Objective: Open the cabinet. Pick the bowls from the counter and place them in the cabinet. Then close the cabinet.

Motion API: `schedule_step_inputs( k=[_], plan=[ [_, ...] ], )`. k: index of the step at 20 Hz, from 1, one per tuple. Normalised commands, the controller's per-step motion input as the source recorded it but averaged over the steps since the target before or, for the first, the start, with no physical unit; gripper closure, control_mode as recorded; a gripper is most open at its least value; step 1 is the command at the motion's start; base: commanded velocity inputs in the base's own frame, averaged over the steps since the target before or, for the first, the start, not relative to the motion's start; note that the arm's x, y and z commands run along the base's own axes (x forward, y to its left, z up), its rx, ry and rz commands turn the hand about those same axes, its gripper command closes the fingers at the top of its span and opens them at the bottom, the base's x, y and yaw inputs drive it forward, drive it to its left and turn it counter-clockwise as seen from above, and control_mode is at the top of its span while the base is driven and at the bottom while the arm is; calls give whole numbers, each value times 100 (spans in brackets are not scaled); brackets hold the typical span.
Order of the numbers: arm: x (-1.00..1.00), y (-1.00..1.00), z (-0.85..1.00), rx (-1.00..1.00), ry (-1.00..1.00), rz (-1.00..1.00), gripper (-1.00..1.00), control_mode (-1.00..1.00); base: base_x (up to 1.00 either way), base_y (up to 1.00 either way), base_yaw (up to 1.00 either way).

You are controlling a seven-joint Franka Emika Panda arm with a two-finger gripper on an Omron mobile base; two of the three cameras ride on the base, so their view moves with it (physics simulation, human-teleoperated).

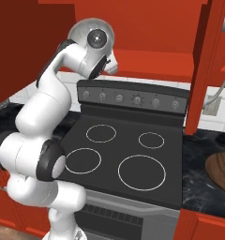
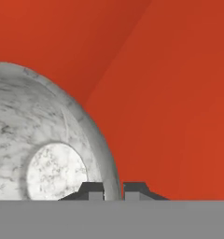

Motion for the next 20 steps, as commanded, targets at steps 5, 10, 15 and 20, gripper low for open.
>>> schedule_step_inputs(
  k=[5, 10, 15, 20],
  plan=[
    [28, 7, -4, 0, 1, 0, -100, -100, 0, 0, 0],
    [6, 11, 16, 0, -9, 0, -100, -100, 0, 0, 0],
    [11, 17, 41, 5, -23, 0, -100, -100, 0, 0, 0],
    [4, 8, 42, 8, -21, 1, -100, -100, 0, 0, 0]
  ],
)
